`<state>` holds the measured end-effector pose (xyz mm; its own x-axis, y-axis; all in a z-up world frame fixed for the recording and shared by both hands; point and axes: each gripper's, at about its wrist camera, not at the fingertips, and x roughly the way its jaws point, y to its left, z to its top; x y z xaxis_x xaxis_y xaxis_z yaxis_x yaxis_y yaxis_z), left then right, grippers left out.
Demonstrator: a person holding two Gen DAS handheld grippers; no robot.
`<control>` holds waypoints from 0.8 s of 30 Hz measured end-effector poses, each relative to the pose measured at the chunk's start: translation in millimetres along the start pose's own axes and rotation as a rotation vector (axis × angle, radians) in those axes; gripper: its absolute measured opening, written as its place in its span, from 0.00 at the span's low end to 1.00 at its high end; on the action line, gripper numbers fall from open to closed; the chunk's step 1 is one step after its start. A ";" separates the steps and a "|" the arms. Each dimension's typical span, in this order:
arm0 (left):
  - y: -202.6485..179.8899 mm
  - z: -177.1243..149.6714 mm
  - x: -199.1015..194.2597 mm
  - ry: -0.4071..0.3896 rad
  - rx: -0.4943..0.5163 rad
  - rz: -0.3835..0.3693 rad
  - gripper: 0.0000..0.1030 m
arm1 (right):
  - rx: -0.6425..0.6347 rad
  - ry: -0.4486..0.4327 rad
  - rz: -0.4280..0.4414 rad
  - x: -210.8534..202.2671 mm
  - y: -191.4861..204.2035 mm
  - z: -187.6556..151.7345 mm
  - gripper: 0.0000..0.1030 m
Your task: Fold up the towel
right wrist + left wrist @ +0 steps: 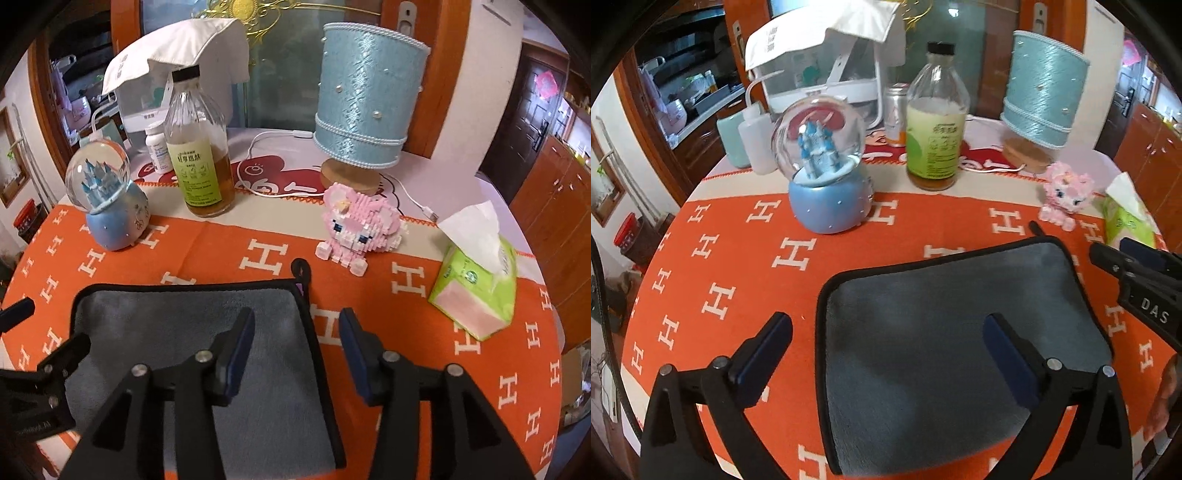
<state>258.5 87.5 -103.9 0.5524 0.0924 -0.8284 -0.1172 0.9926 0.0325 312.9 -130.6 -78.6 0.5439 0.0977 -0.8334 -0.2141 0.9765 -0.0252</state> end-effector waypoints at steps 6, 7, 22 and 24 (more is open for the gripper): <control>-8.7 -3.6 -33.7 -0.028 0.004 -0.057 0.99 | 0.050 -0.020 0.014 -27.3 -4.7 -4.6 0.54; -10.0 -4.9 -39.7 -0.029 0.006 -0.068 0.99 | 0.055 -0.025 0.016 -32.0 -4.6 -5.6 0.55; -33.7 -35.2 -132.6 -0.123 0.115 -0.146 0.99 | 0.067 -0.124 0.032 -130.0 -0.2 -35.9 0.84; -36.2 -38.4 -142.8 -0.132 0.117 -0.168 0.99 | 0.079 -0.125 0.022 -139.8 -0.8 -40.9 0.84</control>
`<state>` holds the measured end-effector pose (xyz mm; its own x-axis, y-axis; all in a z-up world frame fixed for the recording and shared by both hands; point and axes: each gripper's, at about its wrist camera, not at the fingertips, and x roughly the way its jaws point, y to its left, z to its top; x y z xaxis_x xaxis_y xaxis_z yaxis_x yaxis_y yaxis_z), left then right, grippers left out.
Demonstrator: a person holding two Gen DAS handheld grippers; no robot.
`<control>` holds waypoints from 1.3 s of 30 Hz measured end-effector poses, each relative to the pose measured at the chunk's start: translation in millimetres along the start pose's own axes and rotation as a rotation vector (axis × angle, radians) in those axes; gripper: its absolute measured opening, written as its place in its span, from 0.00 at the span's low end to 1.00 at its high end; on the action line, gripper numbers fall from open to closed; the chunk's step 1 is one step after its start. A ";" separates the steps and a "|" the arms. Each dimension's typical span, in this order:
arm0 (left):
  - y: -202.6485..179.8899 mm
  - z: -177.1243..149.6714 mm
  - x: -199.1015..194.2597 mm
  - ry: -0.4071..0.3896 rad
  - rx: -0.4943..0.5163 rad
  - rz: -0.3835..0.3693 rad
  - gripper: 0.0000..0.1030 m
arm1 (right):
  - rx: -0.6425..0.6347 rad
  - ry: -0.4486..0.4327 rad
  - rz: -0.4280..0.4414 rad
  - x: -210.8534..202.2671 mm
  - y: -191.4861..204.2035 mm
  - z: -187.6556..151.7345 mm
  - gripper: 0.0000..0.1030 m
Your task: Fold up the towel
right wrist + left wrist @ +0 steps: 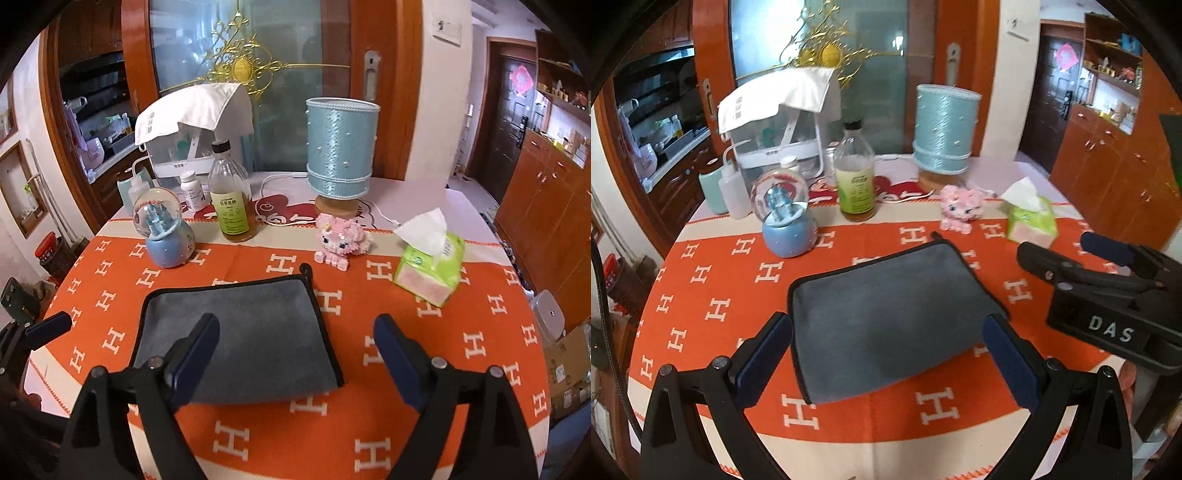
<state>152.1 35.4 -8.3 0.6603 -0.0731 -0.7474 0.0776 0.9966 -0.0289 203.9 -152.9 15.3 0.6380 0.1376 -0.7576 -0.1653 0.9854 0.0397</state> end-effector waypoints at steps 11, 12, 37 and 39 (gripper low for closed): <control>-25.6 -12.1 -46.9 -0.023 0.024 -0.046 0.99 | 0.066 -0.020 0.000 -48.8 -21.3 -15.7 0.84; -26.4 -13.8 -52.7 -0.031 0.024 -0.048 0.99 | 0.069 -0.022 -0.001 -54.7 -22.8 -18.4 0.84; -36.8 -69.2 -112.3 -0.064 -0.069 0.004 0.99 | 0.068 -0.080 -0.030 -139.1 -37.3 -92.2 0.84; -40.7 -71.5 -113.6 -0.072 -0.060 0.016 0.99 | 0.070 -0.082 -0.034 -142.4 -38.0 -97.8 0.84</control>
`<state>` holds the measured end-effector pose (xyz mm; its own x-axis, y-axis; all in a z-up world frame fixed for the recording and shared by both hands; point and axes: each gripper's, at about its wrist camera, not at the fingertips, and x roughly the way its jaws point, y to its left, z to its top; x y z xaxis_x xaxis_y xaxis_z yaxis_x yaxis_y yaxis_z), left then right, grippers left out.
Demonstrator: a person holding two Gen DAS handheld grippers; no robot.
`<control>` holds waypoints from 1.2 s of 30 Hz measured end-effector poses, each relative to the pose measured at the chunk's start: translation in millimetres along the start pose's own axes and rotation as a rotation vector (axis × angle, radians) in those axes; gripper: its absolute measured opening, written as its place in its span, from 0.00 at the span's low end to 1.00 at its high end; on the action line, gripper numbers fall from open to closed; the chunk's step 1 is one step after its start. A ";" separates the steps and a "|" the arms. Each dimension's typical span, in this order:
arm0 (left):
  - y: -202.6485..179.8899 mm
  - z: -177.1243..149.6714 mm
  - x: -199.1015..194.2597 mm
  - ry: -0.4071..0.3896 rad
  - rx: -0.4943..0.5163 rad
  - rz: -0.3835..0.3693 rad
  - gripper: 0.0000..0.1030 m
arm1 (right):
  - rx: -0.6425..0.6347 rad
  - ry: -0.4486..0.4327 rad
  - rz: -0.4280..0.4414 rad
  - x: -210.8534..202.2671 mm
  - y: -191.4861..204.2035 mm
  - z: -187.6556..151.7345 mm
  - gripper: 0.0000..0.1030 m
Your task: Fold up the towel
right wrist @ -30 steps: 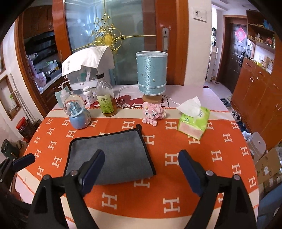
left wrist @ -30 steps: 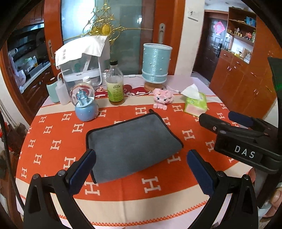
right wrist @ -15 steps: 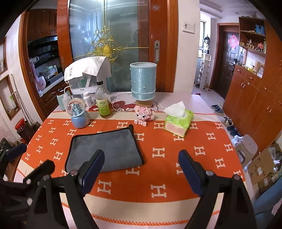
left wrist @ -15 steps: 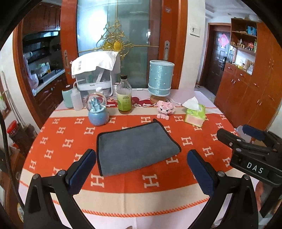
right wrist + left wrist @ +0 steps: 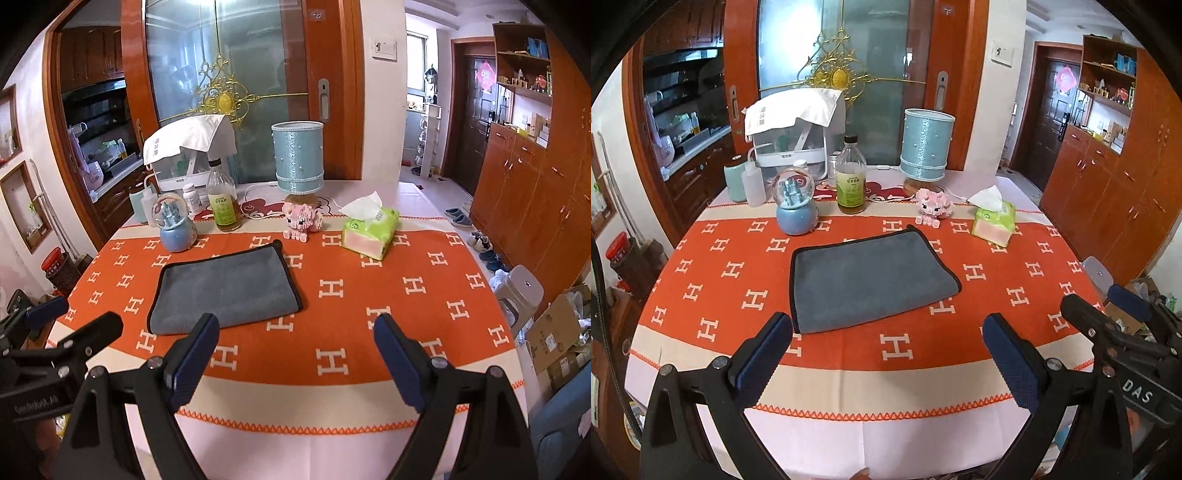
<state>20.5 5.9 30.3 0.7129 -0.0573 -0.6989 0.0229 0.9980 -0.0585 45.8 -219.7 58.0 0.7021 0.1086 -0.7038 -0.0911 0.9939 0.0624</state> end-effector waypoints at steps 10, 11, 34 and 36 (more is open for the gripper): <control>-13.7 -8.4 -1.8 -0.039 0.021 0.042 0.99 | 0.047 0.037 -0.025 1.0 -14.5 -21.9 0.84; -14.2 -9.3 -1.1 -0.035 0.017 0.047 0.99 | 0.052 0.041 -0.023 1.2 -15.8 -23.1 0.84; -17.0 -22.3 20.1 0.073 0.000 0.081 0.99 | 0.033 0.062 -0.070 2.7 -10.8 -36.3 0.84; -16.7 -22.8 21.1 0.076 0.000 0.083 0.99 | 0.032 0.066 -0.070 3.7 -10.9 -36.3 0.84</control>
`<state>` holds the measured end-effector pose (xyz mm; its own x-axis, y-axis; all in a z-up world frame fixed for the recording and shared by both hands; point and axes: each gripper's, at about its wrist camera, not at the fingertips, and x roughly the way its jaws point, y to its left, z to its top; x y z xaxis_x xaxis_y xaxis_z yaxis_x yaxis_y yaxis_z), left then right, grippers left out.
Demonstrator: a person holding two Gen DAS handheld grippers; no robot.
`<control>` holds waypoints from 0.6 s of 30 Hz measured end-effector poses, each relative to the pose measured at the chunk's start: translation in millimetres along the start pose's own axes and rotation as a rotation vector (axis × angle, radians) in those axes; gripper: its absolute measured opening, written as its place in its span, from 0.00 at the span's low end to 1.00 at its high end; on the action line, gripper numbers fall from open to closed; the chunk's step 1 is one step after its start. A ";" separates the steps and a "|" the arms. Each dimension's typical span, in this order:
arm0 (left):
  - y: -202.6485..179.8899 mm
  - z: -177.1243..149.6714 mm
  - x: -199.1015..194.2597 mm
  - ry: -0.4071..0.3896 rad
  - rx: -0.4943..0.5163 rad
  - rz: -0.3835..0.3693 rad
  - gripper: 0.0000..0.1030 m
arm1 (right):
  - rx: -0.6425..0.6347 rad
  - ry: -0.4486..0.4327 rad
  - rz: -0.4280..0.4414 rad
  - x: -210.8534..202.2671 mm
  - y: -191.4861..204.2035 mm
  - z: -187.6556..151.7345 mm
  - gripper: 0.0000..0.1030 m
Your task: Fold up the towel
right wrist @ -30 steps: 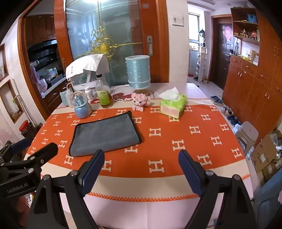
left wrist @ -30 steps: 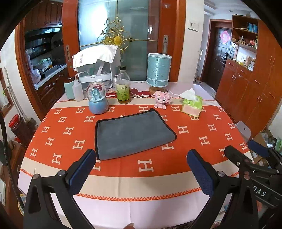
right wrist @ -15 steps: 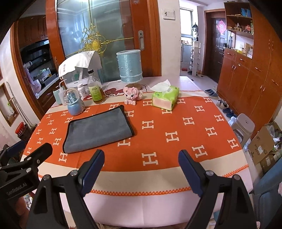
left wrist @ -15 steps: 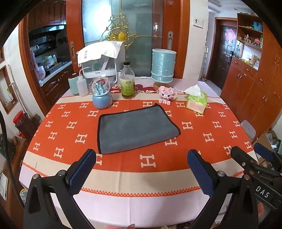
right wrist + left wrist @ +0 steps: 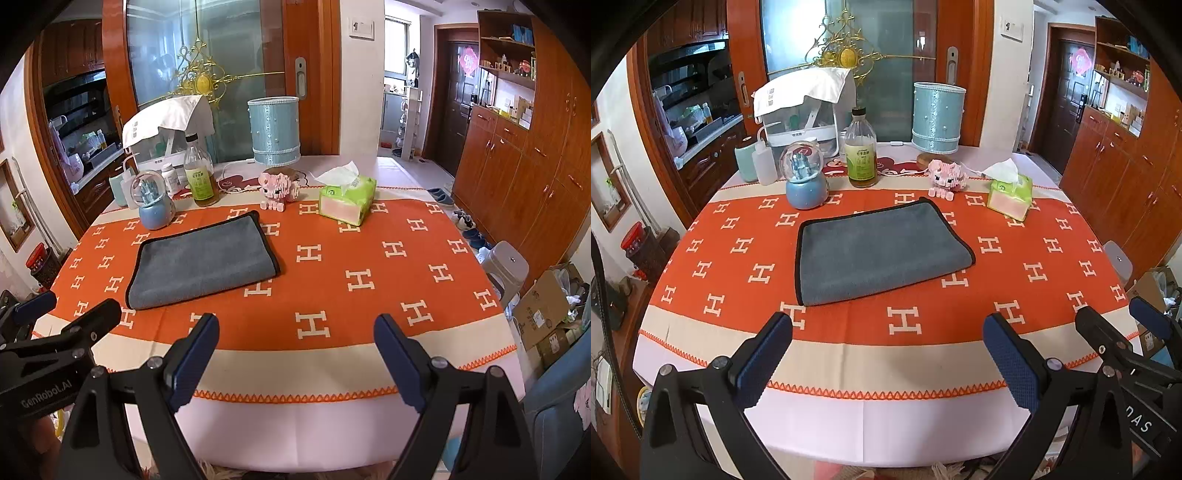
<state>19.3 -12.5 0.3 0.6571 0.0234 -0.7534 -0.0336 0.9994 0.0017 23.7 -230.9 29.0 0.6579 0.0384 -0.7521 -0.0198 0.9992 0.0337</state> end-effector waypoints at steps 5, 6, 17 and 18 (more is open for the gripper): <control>1.9 -0.9 0.2 -0.001 0.002 0.000 0.99 | -0.006 0.005 -0.003 1.5 2.2 -0.9 0.84; 1.5 -0.5 0.2 0.000 0.002 0.001 0.99 | -0.005 0.006 -0.002 1.8 2.2 -1.1 0.84; 1.6 -0.8 0.1 0.001 0.002 0.001 0.99 | -0.003 0.011 -0.004 2.2 2.8 -1.4 0.84; 1.7 -0.8 0.1 0.001 0.002 0.002 0.99 | -0.002 0.011 -0.004 2.2 3.0 -1.7 0.84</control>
<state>18.7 -10.9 -0.3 0.6561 0.0250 -0.7542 -0.0332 0.9994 0.0043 23.7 -227.7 26.3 0.6499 0.0348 -0.7592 -0.0190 0.9994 0.0295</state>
